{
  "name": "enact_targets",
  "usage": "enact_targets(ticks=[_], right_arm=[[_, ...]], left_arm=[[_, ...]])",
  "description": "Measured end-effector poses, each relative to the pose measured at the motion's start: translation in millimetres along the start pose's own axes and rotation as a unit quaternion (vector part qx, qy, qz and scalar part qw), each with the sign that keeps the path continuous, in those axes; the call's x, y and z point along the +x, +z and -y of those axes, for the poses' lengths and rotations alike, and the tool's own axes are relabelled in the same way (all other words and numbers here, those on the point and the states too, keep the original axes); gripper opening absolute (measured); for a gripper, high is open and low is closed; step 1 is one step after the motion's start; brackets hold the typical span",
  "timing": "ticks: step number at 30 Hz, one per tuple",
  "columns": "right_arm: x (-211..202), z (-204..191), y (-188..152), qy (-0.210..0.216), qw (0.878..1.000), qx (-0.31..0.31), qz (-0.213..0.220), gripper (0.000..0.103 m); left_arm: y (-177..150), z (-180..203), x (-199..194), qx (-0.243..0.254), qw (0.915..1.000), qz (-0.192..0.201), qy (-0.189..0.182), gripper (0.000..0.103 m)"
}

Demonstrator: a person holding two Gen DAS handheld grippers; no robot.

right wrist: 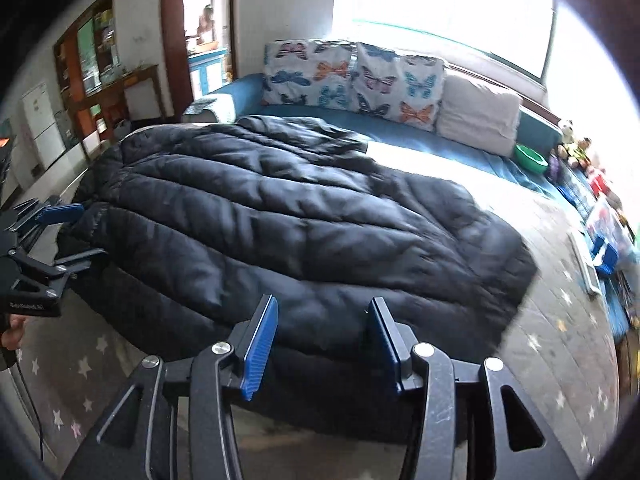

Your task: Fold large clothes

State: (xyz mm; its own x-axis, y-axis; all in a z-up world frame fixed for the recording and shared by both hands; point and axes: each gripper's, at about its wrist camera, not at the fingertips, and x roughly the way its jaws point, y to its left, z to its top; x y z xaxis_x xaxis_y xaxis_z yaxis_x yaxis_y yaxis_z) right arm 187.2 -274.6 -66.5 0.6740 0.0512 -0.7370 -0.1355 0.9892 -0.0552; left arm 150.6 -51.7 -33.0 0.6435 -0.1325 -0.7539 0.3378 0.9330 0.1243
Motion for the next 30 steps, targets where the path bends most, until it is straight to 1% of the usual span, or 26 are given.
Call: enact_targets(ticks=[2,4,7,10,12,14,16,19,21,22,23,26,28,29,30], right_arm=[[7.7,8.8,-3.4,0.006,1.000,0.013,-0.008,0.053],[14.4,13.8,-6.7,0.021,0.999,0.023,-0.013,0.053],[28.0,13.6,-6.3,0.022,0.999,0.027,-0.024,0.054],[33.2,15.0,-10.0,0.028,0.999,0.030,-0.024,0.056],[32.2,18.4,-12.2,0.036,0.999,0.031,-0.024,0.056],[22.5,20.1,-12.5,0.042,0.998,0.031,-0.019,0.056],[10.9,23.6,-11.0,0.056,0.998,0.034,-0.012,0.058],[-3.5,36.2,-8.5,0.068,0.996,0.050,-0.006,0.062],[-13.4,52.2,-6.9,0.086,0.994,0.073,-0.001,0.070],[-16.2,59.9,-6.0,0.095,0.992,0.083,-0.001,0.078],[-16.5,65.3,-6.5,0.100,0.991,0.090,-0.001,0.082],[-11.9,88.9,-8.8,0.114,0.986,0.122,-0.017,0.085],[-2.7,104.4,-13.9,0.128,0.980,0.151,-0.033,0.086],[4.4,110.3,-14.1,0.137,0.976,0.164,-0.044,0.086],[11.9,116.5,-16.4,0.145,0.972,0.177,-0.054,0.086]], left_arm=[[-3.0,-1.7,-0.4,0.003,1.0000,0.000,0.003,0.100],[-5.5,-2.7,-0.7,0.003,1.0000,0.000,0.003,0.100],[-5.5,-4.2,-0.5,0.003,1.0000,0.000,0.004,0.100],[-6.5,-4.9,-0.3,0.003,1.0000,-0.001,0.003,0.100],[-7.3,-5.4,-3.0,0.001,1.0000,-0.001,0.001,0.100],[-6.0,-7.9,-8.3,-0.004,1.0000,-0.003,-0.006,0.100],[-3.4,-17.8,-19.6,-0.019,0.9997,0.004,-0.014,0.101],[2.8,-41.0,-38.2,-0.052,0.9983,0.017,-0.021,0.102],[6.7,-59.1,-47.9,-0.072,0.9968,0.024,-0.025,0.103],[8.5,-69.2,-51.4,-0.084,0.9958,0.028,-0.025,0.103],[9.1,-81.4,-54.2,-0.098,0.9944,0.029,-0.025,0.103],[7.8,-119.7,-50.7,-0.152,0.9874,0.020,-0.038,0.103],[3.9,-144.2,-39.0,-0.193,0.9787,0.003,-0.071,0.103],[0.4,-156.7,-30.0,-0.217,0.9716,-0.009,-0.095,0.103],[-0.5,-164.0,-23.1,-0.231,0.9667,-0.016,-0.110,0.103]])
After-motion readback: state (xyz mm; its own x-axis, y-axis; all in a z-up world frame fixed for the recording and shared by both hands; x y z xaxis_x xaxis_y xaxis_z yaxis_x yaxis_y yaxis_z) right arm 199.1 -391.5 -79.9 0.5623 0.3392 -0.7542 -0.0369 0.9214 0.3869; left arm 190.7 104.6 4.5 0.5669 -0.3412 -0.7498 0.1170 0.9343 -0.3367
